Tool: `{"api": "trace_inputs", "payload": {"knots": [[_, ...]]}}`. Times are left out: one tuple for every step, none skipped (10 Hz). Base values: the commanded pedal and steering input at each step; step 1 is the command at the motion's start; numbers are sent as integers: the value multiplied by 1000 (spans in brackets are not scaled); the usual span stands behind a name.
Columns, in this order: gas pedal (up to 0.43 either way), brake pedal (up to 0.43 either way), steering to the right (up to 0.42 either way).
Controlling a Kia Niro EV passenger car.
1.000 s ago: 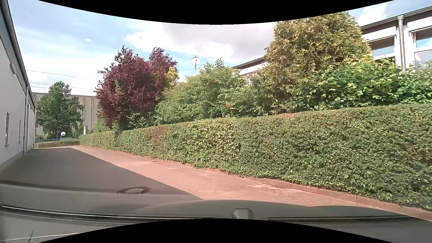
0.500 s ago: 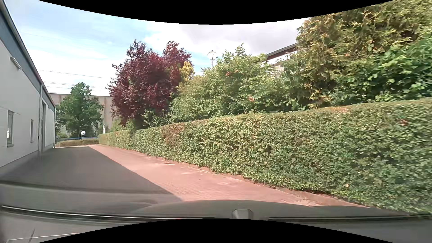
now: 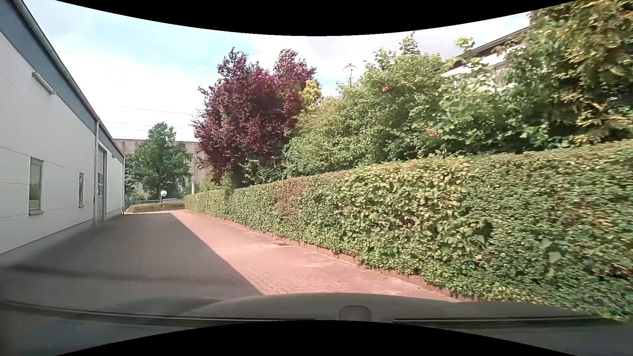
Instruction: Follow the waypoints while adhering to traffic rules and regulations
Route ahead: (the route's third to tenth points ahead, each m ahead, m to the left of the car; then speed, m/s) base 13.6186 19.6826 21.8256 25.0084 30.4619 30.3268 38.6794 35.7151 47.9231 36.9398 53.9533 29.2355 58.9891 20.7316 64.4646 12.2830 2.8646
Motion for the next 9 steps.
{"api": "trace_inputs", "payload": {"knots": [[59, 0, -430], [59, 0, -439], [59, 0, -441], [47, 0, -441], [39, 0, -432], [20, 0, -413], [8, 0, -395], [8, 0, -364], [8, 0, -334]]}}
